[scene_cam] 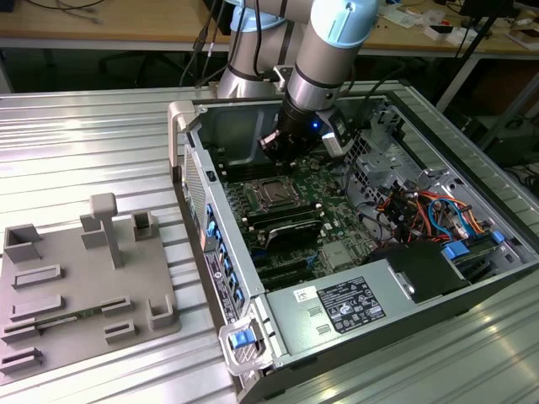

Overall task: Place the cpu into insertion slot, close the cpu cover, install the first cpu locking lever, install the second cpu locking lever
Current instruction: 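Install the second cpu locking lever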

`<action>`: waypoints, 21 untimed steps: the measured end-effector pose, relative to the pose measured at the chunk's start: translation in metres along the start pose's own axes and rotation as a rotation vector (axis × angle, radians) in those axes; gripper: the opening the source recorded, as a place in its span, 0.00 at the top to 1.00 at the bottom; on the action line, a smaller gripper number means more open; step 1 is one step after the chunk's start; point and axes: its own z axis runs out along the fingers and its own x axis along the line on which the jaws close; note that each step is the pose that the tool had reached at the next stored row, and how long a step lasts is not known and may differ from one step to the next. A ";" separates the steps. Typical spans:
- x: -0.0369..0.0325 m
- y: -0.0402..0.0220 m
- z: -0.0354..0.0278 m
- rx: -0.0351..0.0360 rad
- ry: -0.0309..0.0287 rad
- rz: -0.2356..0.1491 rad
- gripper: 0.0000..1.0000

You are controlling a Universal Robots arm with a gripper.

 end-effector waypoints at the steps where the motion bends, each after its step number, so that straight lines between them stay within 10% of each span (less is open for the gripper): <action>1: 0.0000 0.0000 0.0000 0.0000 0.0000 0.000 0.89; 21: 0.0002 -0.0099 -0.0008 0.0015 0.0000 0.000 0.89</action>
